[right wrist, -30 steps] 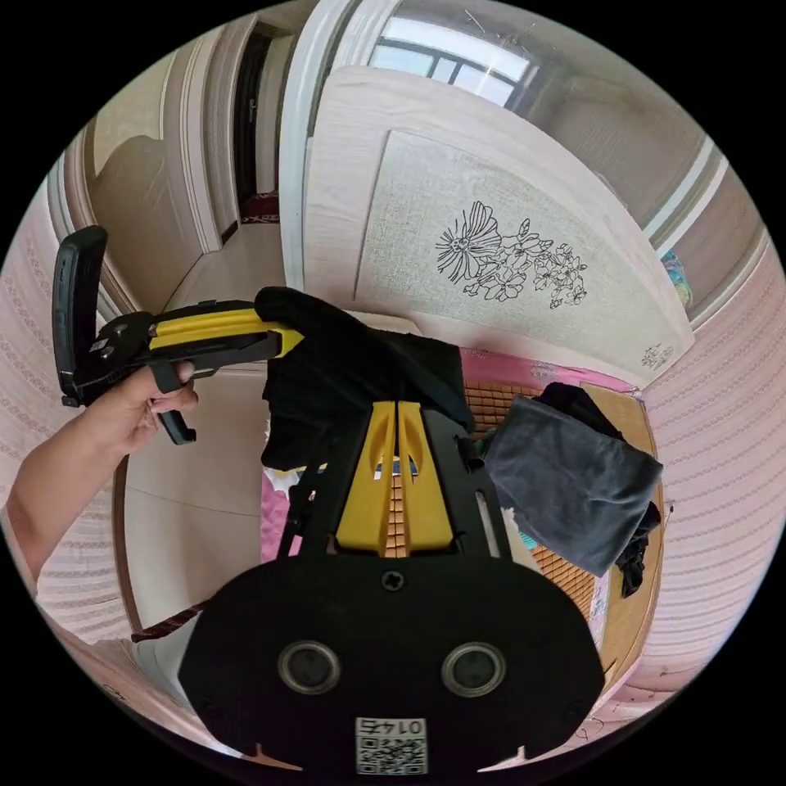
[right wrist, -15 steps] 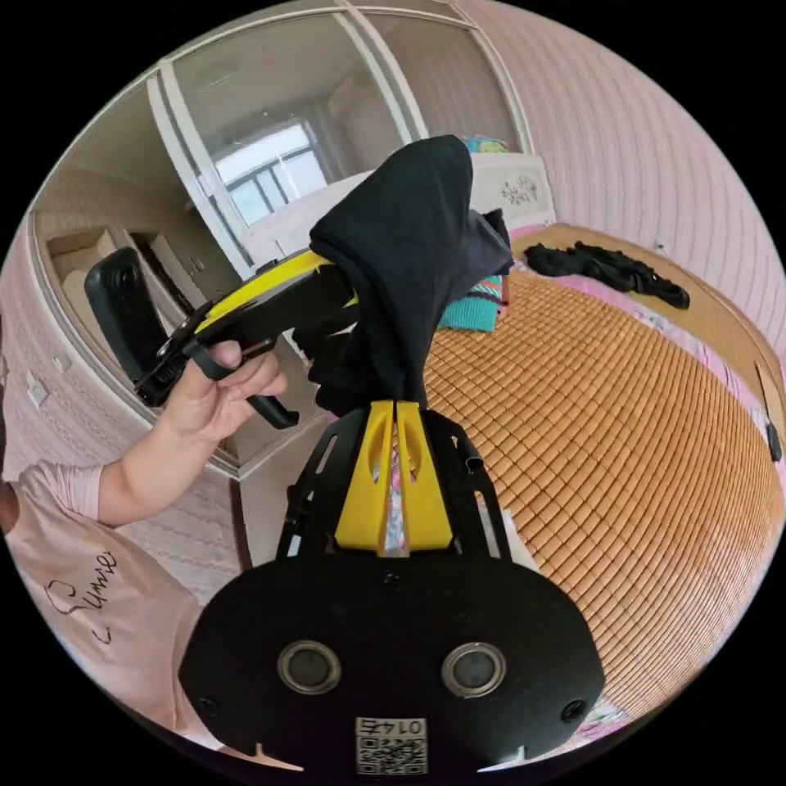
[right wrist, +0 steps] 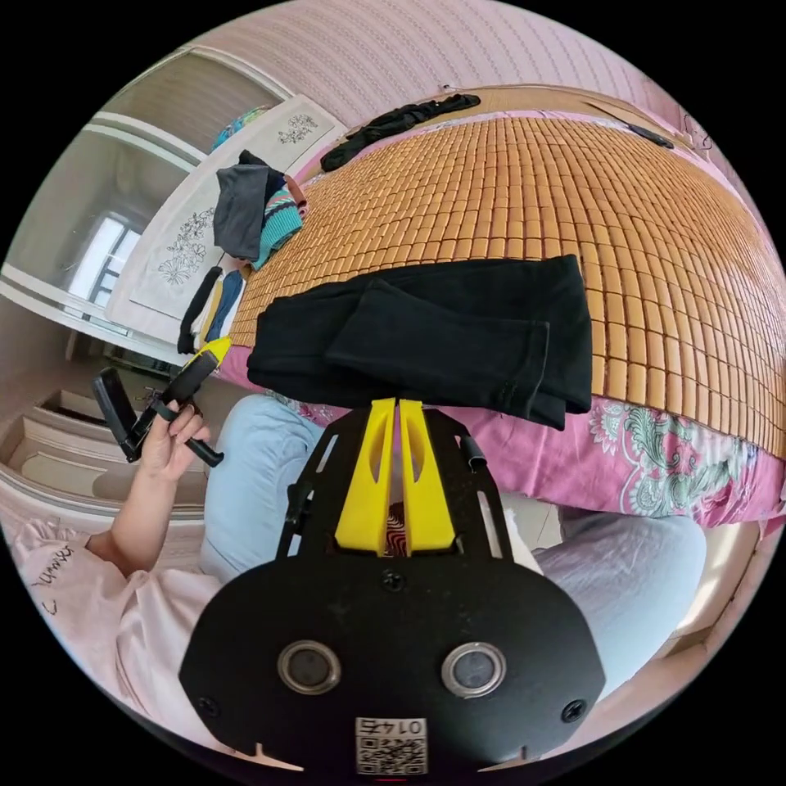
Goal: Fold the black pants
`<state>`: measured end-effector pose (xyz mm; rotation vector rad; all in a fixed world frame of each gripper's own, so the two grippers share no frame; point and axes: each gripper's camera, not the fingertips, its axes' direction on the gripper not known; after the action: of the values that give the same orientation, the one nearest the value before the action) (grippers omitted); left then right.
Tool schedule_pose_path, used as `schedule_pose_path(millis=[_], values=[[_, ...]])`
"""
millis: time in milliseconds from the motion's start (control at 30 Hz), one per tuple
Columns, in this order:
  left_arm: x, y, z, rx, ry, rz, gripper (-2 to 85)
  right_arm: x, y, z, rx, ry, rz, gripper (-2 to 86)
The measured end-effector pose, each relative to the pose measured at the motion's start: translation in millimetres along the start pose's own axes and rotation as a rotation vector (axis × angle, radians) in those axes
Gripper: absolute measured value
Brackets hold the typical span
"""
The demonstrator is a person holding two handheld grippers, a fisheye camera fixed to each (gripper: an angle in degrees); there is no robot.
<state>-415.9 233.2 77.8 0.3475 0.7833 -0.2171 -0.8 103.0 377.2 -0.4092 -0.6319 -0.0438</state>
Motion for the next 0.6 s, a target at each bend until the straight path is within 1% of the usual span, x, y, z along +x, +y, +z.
schedule_pose_path(millis=[67, 133, 200, 233, 300, 333, 367, 400, 433, 467, 500, 533, 600], values=[[-37.2, 10.8, -15.4, -0.009, -0.053, -0.078, 2.7, -23.5, -2.6, -0.3, 0.016, -0.009, -0.166, 0.6], [-65.2, 22.8, -28.6, -0.006, -0.113, -0.140, 3.5, -61.6, -21.3, 15.5, -0.022, 0.007, -0.388, 1.9], [-87.5, 33.0, -35.7, -0.022, -0.166, -0.191, 4.5, -88.6, -42.6, 39.4, -0.070, 0.022, -0.501, 5.5], [-91.7, 34.5, -35.9, -0.026, -0.167, -0.209, 4.8, -103.0, -59.1, 58.4, -0.105, 0.018, -0.525, 10.5], [-102.0, 35.9, -32.4, -0.046, -0.119, -0.272, 6.2, -121.5, -84.5, 86.6, -0.172, 0.032, -0.546, 15.8], [-101.9, 35.6, -31.5, -0.043, -0.108, -0.273, 6.3, -131.4, -100.0, 100.9, -0.184, 0.090, -0.548, 17.9], [-98.8, 34.4, -29.9, -0.030, -0.111, -0.261, 6.3, -135.4, -106.7, 106.6, -0.181, 0.129, -0.550, 18.5], [-93.8, 32.3, -28.0, -0.020, -0.132, -0.233, 6.3, -140.8, -117.6, 117.5, -0.174, 0.211, -0.562, 19.3], [-91.4, 31.0, -26.6, -0.017, -0.144, -0.217, 6.4, -140.6, -125.9, 131.5, -0.204, 0.284, -0.558, 19.6], [-88.7, 28.7, -23.2, -0.007, -0.177, -0.205, 6.7, -138.0, -129.0, 141.3, -0.246, 0.315, -0.547, 19.2], [-88.7, 26.2, -18.5, 0.009, -0.203, -0.202, 7.3, -129.7, -131.9, 158.4, -0.346, 0.299, -0.532, 18.3], [-89.4, 24.3, -15.3, 0.016, -0.205, -0.199, 7.8, -121.3, -134.5, 150.8, -0.305, 0.242, -0.490, 17.7], [-95.4, 10.0, 3.1, 0.014, -0.175, -0.201, 9.4, -115.1, -133.1, 145.9, -0.305, 0.228, -0.492, 16.1]])
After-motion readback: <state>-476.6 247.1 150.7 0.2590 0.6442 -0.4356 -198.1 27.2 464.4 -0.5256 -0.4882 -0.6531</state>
